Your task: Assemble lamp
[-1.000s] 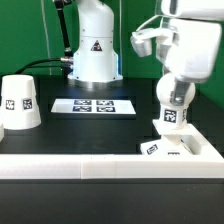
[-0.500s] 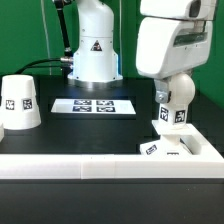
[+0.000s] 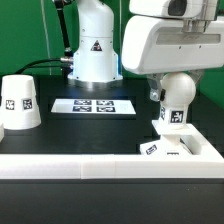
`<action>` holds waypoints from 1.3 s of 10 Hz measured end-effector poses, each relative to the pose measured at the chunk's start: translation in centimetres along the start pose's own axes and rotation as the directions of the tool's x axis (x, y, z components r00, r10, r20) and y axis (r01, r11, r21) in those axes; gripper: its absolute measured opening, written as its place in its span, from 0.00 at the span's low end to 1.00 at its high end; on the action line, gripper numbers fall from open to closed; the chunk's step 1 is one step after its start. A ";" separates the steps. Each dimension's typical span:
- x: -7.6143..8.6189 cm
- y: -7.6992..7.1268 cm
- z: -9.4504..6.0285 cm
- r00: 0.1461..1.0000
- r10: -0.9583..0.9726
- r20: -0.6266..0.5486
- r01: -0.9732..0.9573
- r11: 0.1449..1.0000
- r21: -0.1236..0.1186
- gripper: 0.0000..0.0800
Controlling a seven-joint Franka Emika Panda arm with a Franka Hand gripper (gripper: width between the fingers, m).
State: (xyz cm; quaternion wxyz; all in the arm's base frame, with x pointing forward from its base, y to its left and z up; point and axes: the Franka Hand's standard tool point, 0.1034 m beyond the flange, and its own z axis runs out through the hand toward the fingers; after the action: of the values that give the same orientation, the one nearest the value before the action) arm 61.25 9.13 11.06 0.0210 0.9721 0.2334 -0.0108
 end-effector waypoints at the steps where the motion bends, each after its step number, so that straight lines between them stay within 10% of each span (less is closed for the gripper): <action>1: 0.0 0.0 0.0 0.998 0.062 0.000 -0.062 0.998 0.000 0.72; 13: -0.1 -1.1 0.1 0.574 0.819 0.001 -0.818 0.573 0.061 0.72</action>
Offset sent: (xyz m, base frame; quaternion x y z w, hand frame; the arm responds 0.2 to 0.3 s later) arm -0.0113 -0.0047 0.0010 -0.0015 0.0113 0.2797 0.9600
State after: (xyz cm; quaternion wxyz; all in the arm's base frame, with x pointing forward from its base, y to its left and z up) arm 60.68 10.09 10.97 -0.0063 0.9703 -0.2416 0.0069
